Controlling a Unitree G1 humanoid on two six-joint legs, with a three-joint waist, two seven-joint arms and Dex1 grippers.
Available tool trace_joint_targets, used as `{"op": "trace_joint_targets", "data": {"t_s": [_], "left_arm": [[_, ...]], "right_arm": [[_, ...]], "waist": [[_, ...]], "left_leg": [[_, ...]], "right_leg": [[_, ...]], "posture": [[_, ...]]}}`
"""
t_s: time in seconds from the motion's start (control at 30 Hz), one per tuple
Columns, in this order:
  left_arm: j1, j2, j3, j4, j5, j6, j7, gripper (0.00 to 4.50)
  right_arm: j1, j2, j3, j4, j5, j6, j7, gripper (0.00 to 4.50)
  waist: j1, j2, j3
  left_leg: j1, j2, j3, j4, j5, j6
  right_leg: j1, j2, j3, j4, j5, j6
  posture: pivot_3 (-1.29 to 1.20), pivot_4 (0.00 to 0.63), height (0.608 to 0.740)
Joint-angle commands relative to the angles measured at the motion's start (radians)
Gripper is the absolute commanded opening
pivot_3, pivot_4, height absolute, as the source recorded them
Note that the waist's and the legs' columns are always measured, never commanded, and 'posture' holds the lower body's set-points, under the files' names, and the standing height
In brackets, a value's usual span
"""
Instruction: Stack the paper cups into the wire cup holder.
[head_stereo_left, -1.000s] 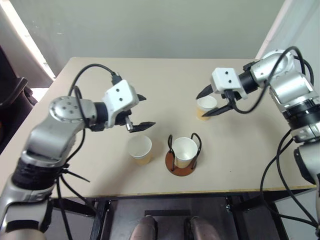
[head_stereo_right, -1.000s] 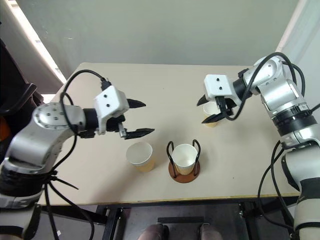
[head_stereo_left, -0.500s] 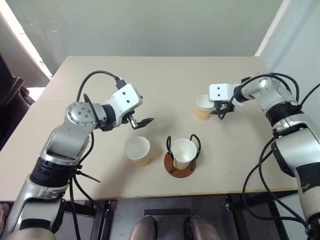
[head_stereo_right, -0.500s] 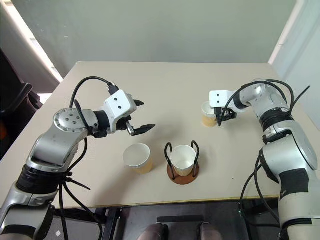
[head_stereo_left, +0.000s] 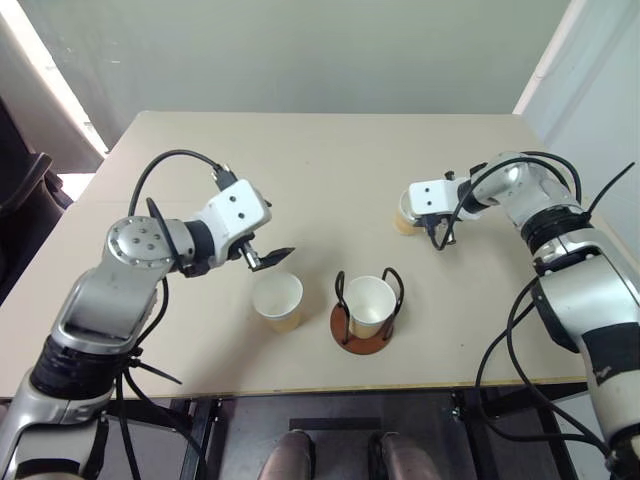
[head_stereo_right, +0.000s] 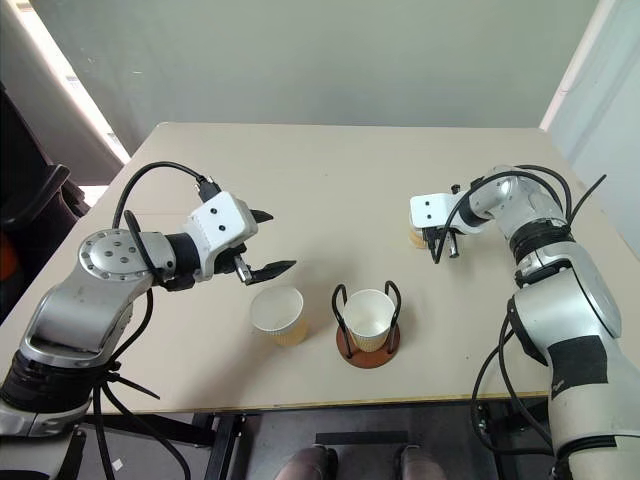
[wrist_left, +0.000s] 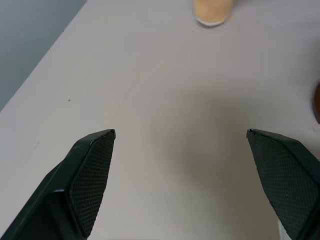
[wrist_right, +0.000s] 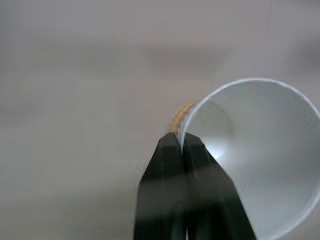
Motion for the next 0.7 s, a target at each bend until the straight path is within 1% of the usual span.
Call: {"op": "trace_joint_targets", "data": {"t_s": [0.03, 0.1, 0.13, 0.17, 0.23, 0.27, 0.3, 0.37, 0.5, 0.6, 0.63, 0.7], "left_arm": [[-0.003, 0.018, 0.055, -0.047, -0.022, 0.013, -0.008, 4.5], [0.001, 0.026, 0.067, -0.045, -0.029, 0.011, -0.014, 4.5], [0.007, 0.035, 0.074, -0.04, -0.029, 0.003, -0.02, 4.5], [0.015, 0.044, 0.079, -0.031, -0.029, -0.006, -0.029, 4.5], [0.024, 0.054, 0.082, -0.021, -0.027, -0.019, -0.041, 4.5], [0.027, 0.054, 0.078, -0.017, -0.028, -0.027, -0.048, 4.5], [0.027, 0.052, 0.073, -0.013, -0.029, -0.034, -0.052, 4.5], [0.021, 0.045, 0.061, -0.002, -0.027, -0.044, -0.059, 4.5], [0.003, 0.027, 0.034, 0.003, -0.039, -0.047, -0.087, 4.5], [0.01, 0.039, 0.022, -0.023, -0.071, -0.029, -0.137, 4.5], [0.015, 0.047, 0.024, -0.033, -0.085, -0.024, -0.155, 4.5], [0.02, 0.056, 0.033, -0.044, -0.104, -0.016, -0.175, 4.5]], "right_arm": [[-0.021, -0.044, -0.069, -0.068, 0.055, -0.045, 0.125, 0.04], [-0.023, -0.067, -0.115, -0.13, 0.119, -0.034, 0.234, 0.04], [-0.024, -0.087, -0.151, -0.21, 0.186, 0.007, 0.329, 0.04], [-0.02, -0.144, -0.147, -0.39, 0.36, 0.135, 0.393, 0.04], [-0.006, -0.236, -0.13, -0.66, 0.616, 0.329, 0.449, 0.04], [0.002, -0.279, -0.121, -0.787, 0.726, 0.423, 0.45, 0.04], [0.013, -0.313, -0.112, -0.88, 0.785, 0.476, 0.45, 0.04], [0.049, -0.375, -0.082, -1.04, 0.861, 0.528, 0.45, 0.04], [0.108, -0.425, -0.05, -1.231, 0.929, 0.591, 0.45, 0.04], [0.131, -0.432, -0.03, -1.3, 0.939, 0.611, 0.45, 0.04], [0.135, -0.436, -0.016, -1.309, 0.926, 0.6, 0.45, 0.04], [0.14, -0.446, 0.006, -1.321, 0.911, 0.581, 0.45, 0.04]], "waist": [[0.0, 0.0, 0.0], [0.0, 0.0, 0.0], [0.0, 0.0, 0.0], [0.0, 0.0, 0.0], [0.0, 0.002, 0.001], [0.001, 0.002, 0.001], [0.002, 0.002, 0.001], [0.0, -0.001, -0.001], [-0.003, -0.002, 0.0], [-0.005, -0.002, 0.0], [-0.005, -0.002, 0.0], [-0.006, -0.002, 0.0]], "left_leg": [[0.0, 0.0, 0.0, 0.0, 0.0, 0.0], [0.0, 0.0, 0.0, 0.0, 0.0, 0.0], [-0.001, 0.0, 0.0, 0.0, 0.0, 0.0], [-0.001, 0.0, 0.001, 0.0, 0.0, -0.001], [-0.003, 0.0, 0.001, 0.0, 0.005, -0.01], [-0.004, 0.0, 0.002, -0.001, 0.006, -0.011], [-0.005, 0.001, 0.002, -0.001, 0.007, -0.012], [-0.004, 0.003, 0.002, 0.0, 0.007, -0.013], [0.004, 0.005, 0.001, 0.001, 0.003, -0.014], [0.004, 0.005, 0.001, 0.001, 0.003, -0.008], [0.004, 0.006, 0.001, 0.001, 0.002, -0.005], [0.004, 0.007, 0.001, 0.001, 0.002, -0.003]], "right_leg": [[0.0, 0.0, 0.0, 0.0, 0.0, 0.0], [0.0, 0.0, 0.0, 0.0, 0.0, 0.0], [0.0, 0.0, 0.0, 0.0, 0.0, 0.0], [0.0, 0.0, 0.0, 0.0, 0.0, 0.0], [-0.002, 0.0, 0.0, -0.001, 0.0, 0.0], [-0.002, 0.0, 0.0, -0.002, 0.0, 0.0], [-0.002, 0.001, -0.001, -0.003, -0.001, -0.001], [0.0, 0.004, 0.0, -0.004, -0.002, -0.002], [0.006, 0.006, 0.001, -0.004, -0.004, -0.005], [0.005, 0.006, 0.001, -0.002, -0.003, -0.005], [0.004, 0.006, 0.001, -0.001, -0.003, -0.006], [0.004, 0.007, 0.001, 0.001, -0.003, -0.008]], "posture": [[0.0, 0.15, 0.74], [0.0, 0.15, 0.74], [0.0, 0.15, 0.74], [0.0, 0.15, 0.74], [0.0, 0.15, 0.74], [0.0, 0.15, 0.74], [0.0, 0.15, 0.74], [0.0, 0.15, 0.74], [0.0, 0.15, 0.74], [0.0, 0.15, 0.74], [0.0, 0.15, 0.74], [0.0, 0.15, 0.74]]}}
